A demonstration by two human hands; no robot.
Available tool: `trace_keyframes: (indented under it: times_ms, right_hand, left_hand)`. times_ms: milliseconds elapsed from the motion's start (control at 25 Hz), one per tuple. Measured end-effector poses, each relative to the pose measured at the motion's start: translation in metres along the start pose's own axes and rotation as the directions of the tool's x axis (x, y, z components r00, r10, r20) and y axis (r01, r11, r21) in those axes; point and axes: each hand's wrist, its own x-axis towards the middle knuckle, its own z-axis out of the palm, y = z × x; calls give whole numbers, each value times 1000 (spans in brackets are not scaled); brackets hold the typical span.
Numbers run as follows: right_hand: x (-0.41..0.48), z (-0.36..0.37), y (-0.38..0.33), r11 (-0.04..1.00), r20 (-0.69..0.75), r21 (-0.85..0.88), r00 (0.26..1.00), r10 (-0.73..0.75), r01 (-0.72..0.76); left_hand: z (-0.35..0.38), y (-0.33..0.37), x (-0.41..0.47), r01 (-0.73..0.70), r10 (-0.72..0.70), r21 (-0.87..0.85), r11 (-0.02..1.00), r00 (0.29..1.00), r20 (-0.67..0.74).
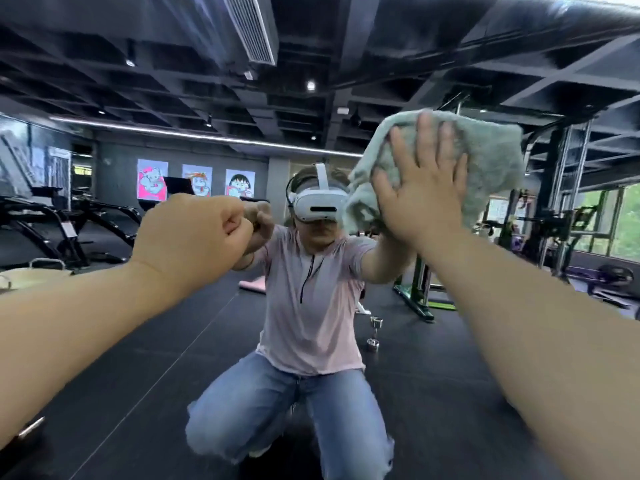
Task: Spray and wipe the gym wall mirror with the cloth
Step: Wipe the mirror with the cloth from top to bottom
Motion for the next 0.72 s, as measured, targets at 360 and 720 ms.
trace_keyframes:
  times_ms: [360,720]
  right_hand:
    - [-253,147,-100,615,261,33,588,-766,787]
    - [-93,67,-18,994,-156,18,982,107,-106]
  left_hand:
    - [23,-49,-123,94,-127,147,985,964,235]
    - [42,-24,-124,128,-145,86,988,961,236]
